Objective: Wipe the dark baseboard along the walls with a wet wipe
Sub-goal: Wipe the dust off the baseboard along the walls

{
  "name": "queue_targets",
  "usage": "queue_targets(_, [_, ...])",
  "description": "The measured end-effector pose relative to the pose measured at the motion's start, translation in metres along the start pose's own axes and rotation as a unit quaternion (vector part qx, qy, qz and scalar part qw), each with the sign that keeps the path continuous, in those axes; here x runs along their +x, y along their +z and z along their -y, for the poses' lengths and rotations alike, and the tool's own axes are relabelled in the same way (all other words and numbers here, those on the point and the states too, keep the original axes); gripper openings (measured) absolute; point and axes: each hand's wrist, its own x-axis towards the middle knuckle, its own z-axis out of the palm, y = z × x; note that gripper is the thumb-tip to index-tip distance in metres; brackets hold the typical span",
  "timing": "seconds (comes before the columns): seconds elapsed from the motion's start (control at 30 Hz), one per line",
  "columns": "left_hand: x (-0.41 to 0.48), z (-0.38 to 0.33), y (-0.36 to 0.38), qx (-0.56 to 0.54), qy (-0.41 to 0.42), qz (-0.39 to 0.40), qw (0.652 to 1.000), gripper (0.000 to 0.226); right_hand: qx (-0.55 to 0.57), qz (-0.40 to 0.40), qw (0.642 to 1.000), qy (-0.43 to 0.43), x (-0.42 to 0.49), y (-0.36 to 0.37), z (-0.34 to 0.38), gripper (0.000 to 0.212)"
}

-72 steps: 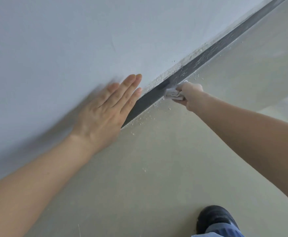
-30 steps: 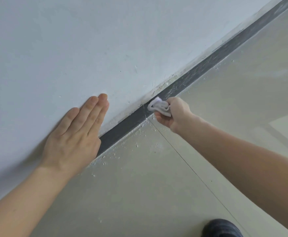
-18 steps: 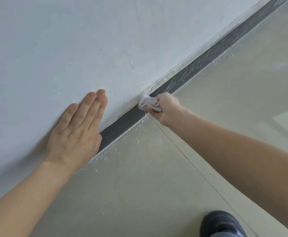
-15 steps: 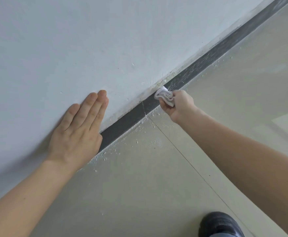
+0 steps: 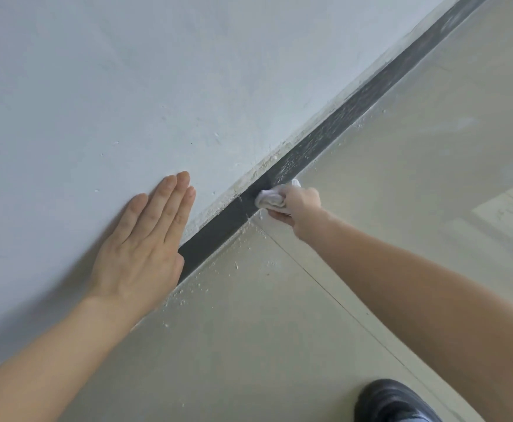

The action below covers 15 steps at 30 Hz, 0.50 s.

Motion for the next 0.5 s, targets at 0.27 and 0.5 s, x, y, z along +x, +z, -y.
queue_targets(0.27, [0.078,-0.017,-0.022,-0.019,0.041,-0.058,0.997,0.072,-0.090,-0.023,0.996,0.012,-0.054,-0.072,0.013,0.023])
queue_targets(0.5, [0.139,-0.008,-0.036,-0.021,0.057,-0.066,0.996,0.069,-0.196,0.046,0.979,-0.019,-0.044,-0.087,0.074,0.016])
